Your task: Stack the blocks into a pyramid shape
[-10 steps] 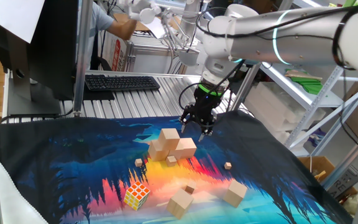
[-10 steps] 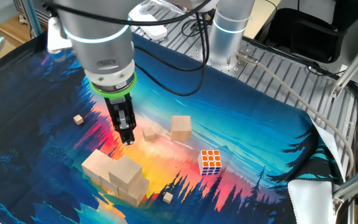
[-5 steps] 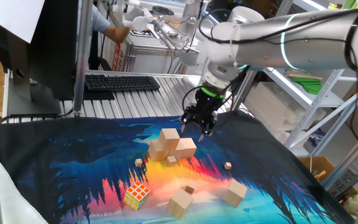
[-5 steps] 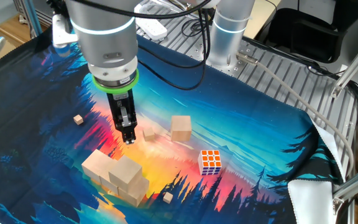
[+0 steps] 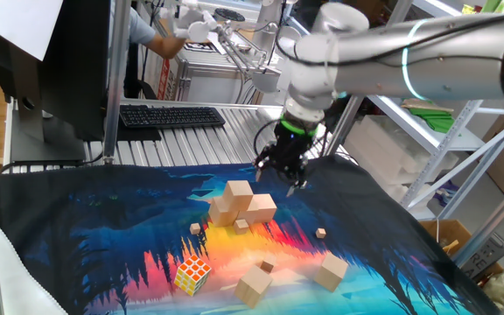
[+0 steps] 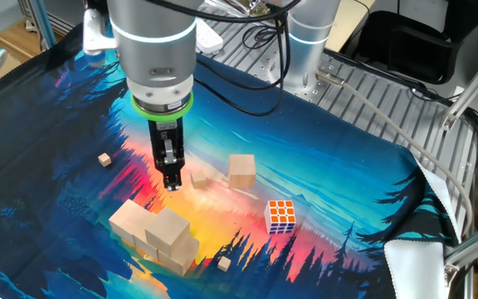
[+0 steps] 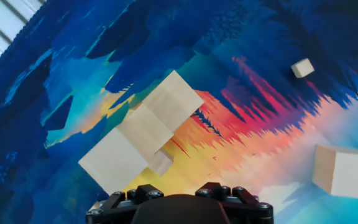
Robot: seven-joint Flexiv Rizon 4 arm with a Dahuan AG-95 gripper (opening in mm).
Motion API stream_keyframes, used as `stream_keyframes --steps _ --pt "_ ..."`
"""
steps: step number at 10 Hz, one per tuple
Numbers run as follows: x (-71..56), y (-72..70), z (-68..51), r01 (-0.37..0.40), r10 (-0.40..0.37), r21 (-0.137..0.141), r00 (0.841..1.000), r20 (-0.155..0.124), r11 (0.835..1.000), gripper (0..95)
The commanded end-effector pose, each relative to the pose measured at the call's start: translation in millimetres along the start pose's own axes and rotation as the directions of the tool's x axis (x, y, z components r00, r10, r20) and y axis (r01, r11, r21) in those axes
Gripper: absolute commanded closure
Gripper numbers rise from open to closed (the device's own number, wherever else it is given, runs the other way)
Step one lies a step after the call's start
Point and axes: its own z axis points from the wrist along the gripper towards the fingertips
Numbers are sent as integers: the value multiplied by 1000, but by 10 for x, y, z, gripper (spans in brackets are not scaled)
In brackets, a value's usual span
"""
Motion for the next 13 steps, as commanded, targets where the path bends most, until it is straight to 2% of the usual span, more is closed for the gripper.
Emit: stream_keyframes --steps 1,6,10,11,13 --pt "-119 -158 -107 -4 4 -3 1000 -22 1000 190" --pt "-262 -664 65 8 -8 3 1000 -9 1000 190" --pt "-270 -1020 185 12 -12 13 1000 -7 1000 190" --pt "-268 -1149 215 19 -19 13 1000 -4 1000 190" --pt "-262 -1314 271 35 -35 9 999 -6 999 190"
